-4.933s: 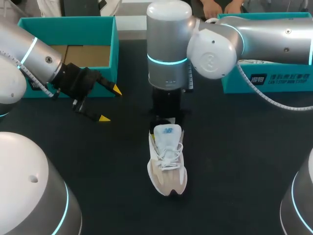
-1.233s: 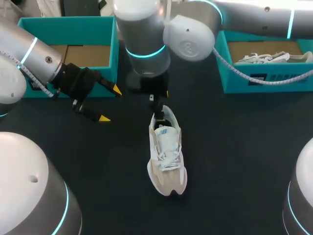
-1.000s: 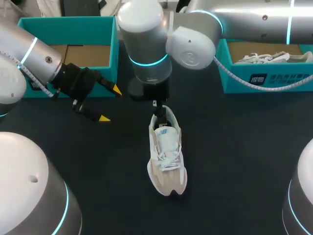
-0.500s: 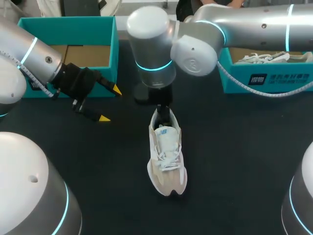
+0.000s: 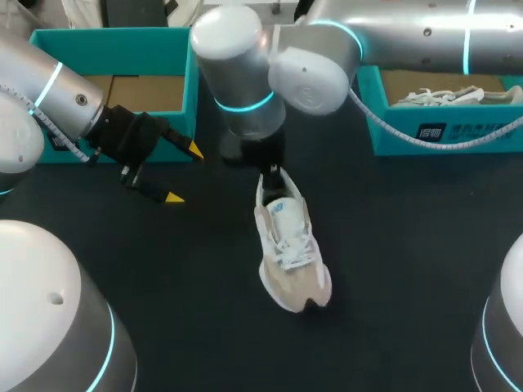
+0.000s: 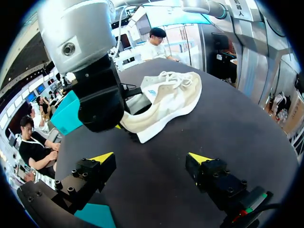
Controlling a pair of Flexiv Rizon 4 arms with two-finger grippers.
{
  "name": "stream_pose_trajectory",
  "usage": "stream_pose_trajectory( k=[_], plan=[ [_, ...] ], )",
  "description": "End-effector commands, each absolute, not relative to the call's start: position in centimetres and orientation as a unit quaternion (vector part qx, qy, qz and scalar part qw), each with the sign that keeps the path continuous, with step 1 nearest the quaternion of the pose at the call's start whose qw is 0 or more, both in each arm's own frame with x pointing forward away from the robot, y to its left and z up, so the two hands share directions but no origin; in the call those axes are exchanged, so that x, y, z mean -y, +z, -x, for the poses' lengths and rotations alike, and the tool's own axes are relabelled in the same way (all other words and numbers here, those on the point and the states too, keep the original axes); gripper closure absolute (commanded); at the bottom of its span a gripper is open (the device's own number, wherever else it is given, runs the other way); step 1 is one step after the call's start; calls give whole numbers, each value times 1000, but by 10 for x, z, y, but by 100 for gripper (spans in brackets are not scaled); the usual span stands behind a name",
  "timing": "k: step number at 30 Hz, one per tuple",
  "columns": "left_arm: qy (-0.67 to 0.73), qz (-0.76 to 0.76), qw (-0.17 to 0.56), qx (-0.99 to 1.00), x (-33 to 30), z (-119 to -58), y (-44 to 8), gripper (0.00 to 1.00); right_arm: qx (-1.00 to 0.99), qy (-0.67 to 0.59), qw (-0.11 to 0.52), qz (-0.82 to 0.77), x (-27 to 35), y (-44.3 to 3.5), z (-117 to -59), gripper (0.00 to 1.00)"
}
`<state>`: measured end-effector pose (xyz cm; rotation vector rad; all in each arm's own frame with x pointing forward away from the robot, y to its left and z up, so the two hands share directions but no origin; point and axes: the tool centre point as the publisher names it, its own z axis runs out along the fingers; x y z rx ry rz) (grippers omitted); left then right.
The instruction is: Take the shoe out of the shoebox, open the shoe tongue, remove and reinsert the insole, then place the shoe into the shoebox
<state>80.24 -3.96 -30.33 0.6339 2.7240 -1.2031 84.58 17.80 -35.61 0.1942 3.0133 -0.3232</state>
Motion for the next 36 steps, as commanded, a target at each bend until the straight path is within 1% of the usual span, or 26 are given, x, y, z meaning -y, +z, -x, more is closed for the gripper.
stream_pose_trajectory(
  k=[1, 7, 15, 17, 36],
  plan=[
    [-393, -208, 48, -894, 40, -802, -303, 0, -990, -103, 61, -73, -158, -278, -841, 100],
    [-393, -208, 48, -894, 40, -802, -303, 0, -992, -80, 74, -58, -145, -197, -852, 100],
    [-393, -208, 48, -894, 40, -802, -303, 0, -994, -52, 79, -58, -127, -127, -872, 100],
    [-393, -208, 48, -894, 40, -802, -303, 0, -991, -77, 72, -82, -122, -119, -876, 100],
    [-393, -208, 48, -894, 40, -802, -303, 0, -991, -77, 72, -82, -122, -119, -876, 100]
  ],
)
